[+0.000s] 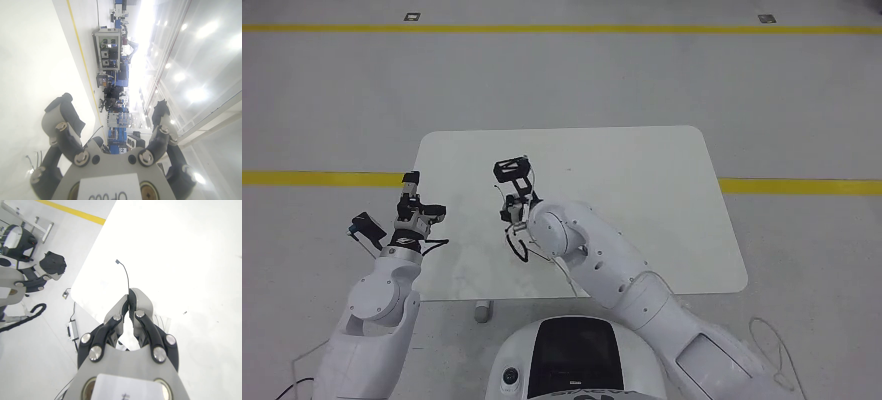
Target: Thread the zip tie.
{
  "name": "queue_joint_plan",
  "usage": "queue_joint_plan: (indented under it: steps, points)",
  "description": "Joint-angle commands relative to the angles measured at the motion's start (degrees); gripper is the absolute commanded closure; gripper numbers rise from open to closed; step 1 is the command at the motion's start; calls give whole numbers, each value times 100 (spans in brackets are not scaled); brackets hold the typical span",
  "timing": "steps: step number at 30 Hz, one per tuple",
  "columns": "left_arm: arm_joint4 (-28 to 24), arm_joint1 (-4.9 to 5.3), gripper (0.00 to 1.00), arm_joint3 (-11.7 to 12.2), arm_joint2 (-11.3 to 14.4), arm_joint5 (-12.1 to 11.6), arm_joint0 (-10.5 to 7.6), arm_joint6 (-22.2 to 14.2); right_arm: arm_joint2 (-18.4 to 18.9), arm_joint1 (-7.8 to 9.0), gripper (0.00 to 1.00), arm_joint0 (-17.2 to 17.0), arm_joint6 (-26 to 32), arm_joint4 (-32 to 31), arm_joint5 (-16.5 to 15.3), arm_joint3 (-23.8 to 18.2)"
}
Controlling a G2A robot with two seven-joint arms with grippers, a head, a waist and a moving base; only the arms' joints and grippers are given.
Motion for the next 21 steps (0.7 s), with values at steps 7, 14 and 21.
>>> queue_joint_plan:
  steps: [7, 14, 21]
  points:
    - [0, 0, 0, 0, 0, 0, 0, 0, 356, 30, 100, -271, -330, 660, -201, -85]
    - [0, 0, 0, 0, 0, 0, 0, 0, 398, 57, 100, -337, -358, 634, -215, -153]
    - [0, 0, 0, 0, 0, 0, 0, 0, 398, 57, 100, -337, -358, 634, -215, -153]
